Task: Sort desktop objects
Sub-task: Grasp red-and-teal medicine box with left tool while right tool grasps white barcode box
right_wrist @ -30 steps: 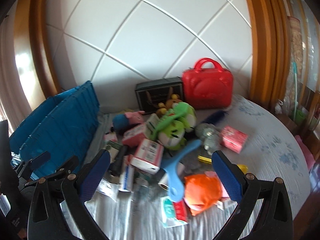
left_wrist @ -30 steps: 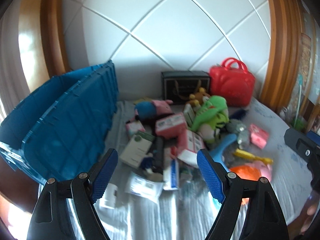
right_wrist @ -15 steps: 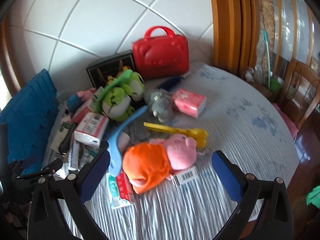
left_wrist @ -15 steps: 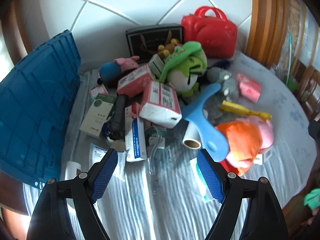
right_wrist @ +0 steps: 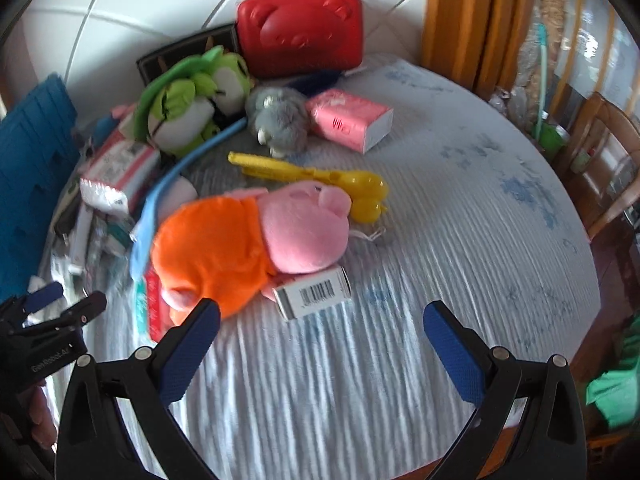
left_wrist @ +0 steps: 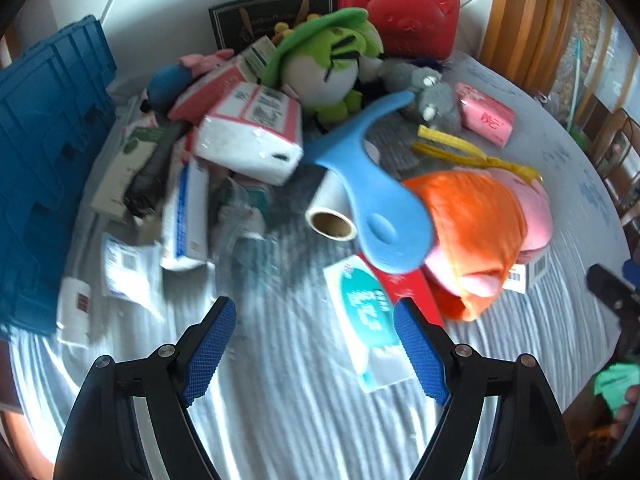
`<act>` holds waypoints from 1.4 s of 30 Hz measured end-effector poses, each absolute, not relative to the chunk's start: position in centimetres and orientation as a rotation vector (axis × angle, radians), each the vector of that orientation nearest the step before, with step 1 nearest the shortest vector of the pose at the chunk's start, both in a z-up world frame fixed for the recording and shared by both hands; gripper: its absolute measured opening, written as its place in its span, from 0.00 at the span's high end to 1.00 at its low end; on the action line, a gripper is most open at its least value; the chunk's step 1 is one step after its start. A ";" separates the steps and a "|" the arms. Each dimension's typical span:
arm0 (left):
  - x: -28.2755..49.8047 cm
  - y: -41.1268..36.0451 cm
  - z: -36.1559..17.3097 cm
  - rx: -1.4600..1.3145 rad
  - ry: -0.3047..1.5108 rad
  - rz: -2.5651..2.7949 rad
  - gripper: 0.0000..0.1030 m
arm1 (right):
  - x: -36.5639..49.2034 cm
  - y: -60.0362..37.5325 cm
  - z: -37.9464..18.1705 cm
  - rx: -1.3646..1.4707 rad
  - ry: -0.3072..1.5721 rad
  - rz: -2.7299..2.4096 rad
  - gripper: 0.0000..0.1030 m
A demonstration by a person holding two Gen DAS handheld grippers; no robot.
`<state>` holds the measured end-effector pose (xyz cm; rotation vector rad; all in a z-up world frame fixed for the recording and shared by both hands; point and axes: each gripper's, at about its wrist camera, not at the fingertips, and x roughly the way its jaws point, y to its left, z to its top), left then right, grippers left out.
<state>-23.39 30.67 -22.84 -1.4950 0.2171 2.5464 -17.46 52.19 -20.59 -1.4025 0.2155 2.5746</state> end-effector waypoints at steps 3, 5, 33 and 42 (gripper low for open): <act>-22.9 32.5 -24.4 -1.569 0.166 2.572 0.21 | -18.0 53.4 -22.6 -1.501 0.159 2.614 0.00; -22.6 33.6 -25.4 -1.620 0.150 2.588 0.21 | -18.3 54.2 -23.8 -1.555 0.122 2.637 0.00; -23.6 34.8 -30.4 -1.757 -0.006 2.683 0.19 | -22.7 54.7 -28.4 -1.717 0.058 2.757 0.00; -22.9 34.9 -30.3 -1.691 0.002 2.705 0.29 | -23.0 54.5 -29.2 -1.736 0.104 2.741 0.00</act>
